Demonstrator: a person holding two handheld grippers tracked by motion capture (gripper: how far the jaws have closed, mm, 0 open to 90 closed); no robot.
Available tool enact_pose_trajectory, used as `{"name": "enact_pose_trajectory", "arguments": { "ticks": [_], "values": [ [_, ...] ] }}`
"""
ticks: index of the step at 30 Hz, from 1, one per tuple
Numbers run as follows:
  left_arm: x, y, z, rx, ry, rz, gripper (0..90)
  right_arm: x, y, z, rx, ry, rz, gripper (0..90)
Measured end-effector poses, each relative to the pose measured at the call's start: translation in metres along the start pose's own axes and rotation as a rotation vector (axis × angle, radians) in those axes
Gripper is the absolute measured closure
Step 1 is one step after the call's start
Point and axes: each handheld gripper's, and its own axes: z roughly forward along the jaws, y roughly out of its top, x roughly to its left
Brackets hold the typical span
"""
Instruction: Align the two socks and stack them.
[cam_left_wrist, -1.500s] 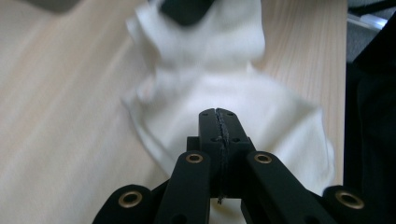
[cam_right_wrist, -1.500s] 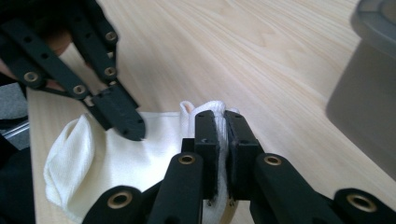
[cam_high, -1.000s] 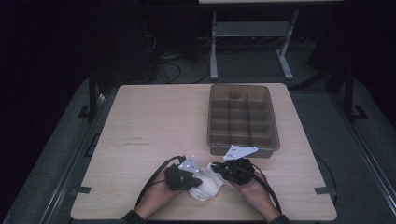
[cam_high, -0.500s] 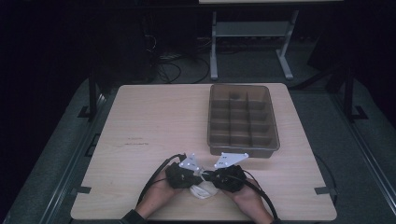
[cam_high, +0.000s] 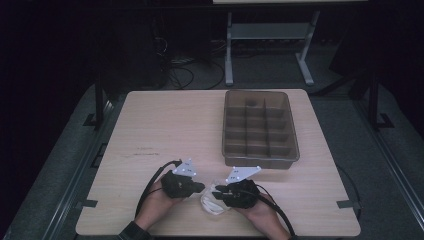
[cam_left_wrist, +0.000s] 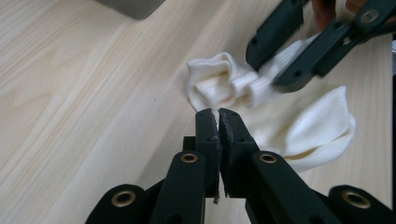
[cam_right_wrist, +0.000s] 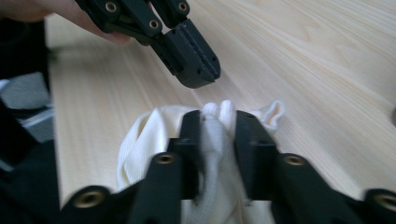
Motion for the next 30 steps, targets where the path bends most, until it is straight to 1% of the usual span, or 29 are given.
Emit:
{"name": "enact_pose_trajectory", "arguments": {
  "ticks": [2, 4, 8, 10, 13, 14, 16, 17, 18, 20, 23, 26, 28, 30],
  "values": [
    [-0.001, -0.004, -0.006, -0.003, -0.003, -0.003, 86.0, 0.000, 0.001, -0.004, -0.015, 0.015, 0.012, 64.2],
    [-0.005, -0.006, -0.011, -0.013, -0.002, -0.011, 85.3, 0.000, 0.003, -0.009, -0.034, 0.029, 0.024, 62.3],
    [-0.012, -0.010, -0.019, -0.026, -0.009, -0.007, 83.7, -0.001, 0.004, -0.020, -0.073, 0.036, 0.025, 61.9],
    [-0.018, -0.012, -0.021, -0.032, -0.016, -0.012, 82.8, -0.002, 0.004, -0.025, -0.093, 0.041, 0.027, 62.1],
    [-0.025, -0.015, -0.021, -0.029, -0.030, -0.006, 81.3, -0.007, 0.004, -0.033, -0.126, 0.058, 0.033, 62.6],
    [-0.027, -0.016, -0.021, -0.024, -0.035, -0.002, 80.4, -0.009, 0.004, -0.035, -0.131, 0.057, 0.034, 63.6],
    [-0.031, -0.017, -0.020, -0.017, -0.036, 0.002, 80.4, -0.012, 0.003, -0.038, -0.127, 0.042, 0.043, 68.6],
    [-0.032, -0.018, -0.019, -0.009, -0.042, 0.006, 80.4, -0.015, 0.002, -0.039, -0.123, 0.025, 0.041, 71.1],
    [-0.035, -0.018, -0.019, -0.006, -0.043, 0.003, 80.3, -0.017, 0.001, -0.039, -0.115, 0.010, 0.044, 74.2],
    [-0.037, -0.019, -0.017, 0.008, -0.053, 0.011, 80.4, -0.023, -0.003, -0.038, -0.099, -0.007, 0.054, 79.1],
    [-0.041, -0.020, -0.014, 0.023, -0.065, 0.014, 80.4, -0.030, -0.006, -0.036, -0.078, -0.035, 0.053, 82.4],
    [-0.044, -0.020, -0.009, 0.039, -0.078, 0.020, 80.4, -0.034, -0.008, -0.031, -0.055, -0.039, 0.057, 84.3],
    [-0.045, -0.019, -0.006, 0.047, -0.079, 0.024, 80.3, -0.034, -0.009, -0.027, -0.042, -0.022, 0.054, 84.7],
    [-0.045, -0.019, -0.002, 0.051, -0.072, 0.029, 79.5, -0.030, -0.009, -0.025, -0.035, -0.001, 0.042, 84.7]
  ]
}}
